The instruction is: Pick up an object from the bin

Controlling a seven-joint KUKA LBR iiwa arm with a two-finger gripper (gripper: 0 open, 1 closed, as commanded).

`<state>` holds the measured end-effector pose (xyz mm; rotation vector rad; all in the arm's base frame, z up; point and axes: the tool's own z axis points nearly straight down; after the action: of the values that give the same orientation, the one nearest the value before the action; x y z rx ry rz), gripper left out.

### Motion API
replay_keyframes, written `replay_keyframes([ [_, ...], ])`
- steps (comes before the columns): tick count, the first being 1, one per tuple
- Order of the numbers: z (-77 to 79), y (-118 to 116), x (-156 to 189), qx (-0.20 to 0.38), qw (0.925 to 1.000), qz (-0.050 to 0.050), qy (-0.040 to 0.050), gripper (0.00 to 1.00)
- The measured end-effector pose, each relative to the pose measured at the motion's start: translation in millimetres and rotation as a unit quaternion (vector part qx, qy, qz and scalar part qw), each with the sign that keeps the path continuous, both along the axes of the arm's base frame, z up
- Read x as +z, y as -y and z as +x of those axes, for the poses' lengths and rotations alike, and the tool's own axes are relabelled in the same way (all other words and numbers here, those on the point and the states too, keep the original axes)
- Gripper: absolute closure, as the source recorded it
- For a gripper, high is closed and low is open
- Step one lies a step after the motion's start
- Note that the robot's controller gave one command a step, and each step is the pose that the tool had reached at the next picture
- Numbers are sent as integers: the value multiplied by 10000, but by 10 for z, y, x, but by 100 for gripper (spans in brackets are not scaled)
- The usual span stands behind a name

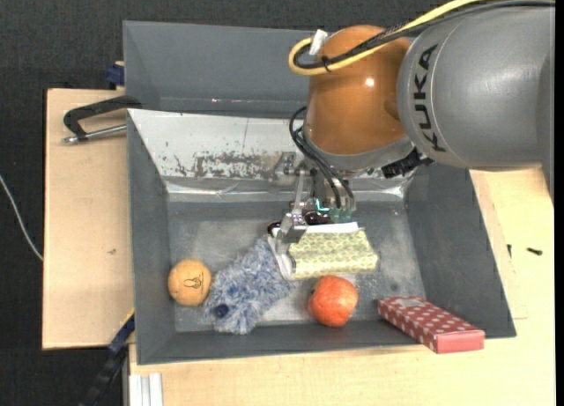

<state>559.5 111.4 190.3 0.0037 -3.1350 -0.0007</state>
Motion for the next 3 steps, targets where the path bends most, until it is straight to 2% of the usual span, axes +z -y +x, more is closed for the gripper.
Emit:
replay_keyframes([
  [1, 18, 4, 44, -7, 10000, 6, 41, 0],
  [2, -105, -19, -347, 176, 9998, 9, 83, 0],
  [3, -80, -556, -1152, -174, 9998, 17, 26, 100],
])
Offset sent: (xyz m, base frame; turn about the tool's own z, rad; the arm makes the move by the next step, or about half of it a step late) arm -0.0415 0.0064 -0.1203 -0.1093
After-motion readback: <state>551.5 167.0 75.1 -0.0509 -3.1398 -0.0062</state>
